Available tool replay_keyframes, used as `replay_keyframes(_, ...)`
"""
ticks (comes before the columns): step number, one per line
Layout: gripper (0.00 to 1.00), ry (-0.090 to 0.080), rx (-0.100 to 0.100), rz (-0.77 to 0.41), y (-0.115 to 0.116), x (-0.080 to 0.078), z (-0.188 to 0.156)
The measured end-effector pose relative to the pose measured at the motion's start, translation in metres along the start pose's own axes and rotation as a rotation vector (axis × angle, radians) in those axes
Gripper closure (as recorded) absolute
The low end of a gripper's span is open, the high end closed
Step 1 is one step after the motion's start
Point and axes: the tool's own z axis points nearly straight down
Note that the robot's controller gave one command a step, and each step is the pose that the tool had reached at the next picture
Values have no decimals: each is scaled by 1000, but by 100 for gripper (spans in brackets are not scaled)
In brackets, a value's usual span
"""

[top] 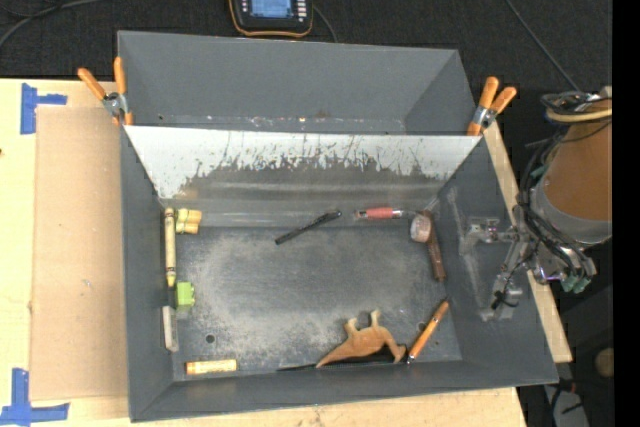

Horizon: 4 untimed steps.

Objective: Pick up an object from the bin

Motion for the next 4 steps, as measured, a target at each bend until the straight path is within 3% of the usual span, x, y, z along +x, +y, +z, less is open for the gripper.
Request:
replay_keyframes(2,0,4,1,8,12,-7,-7)
replay_keyframes(3,0,6,-2,-283,6,13,33)
replay_keyframes(4,0,-7,2,-571,75,-37,72)
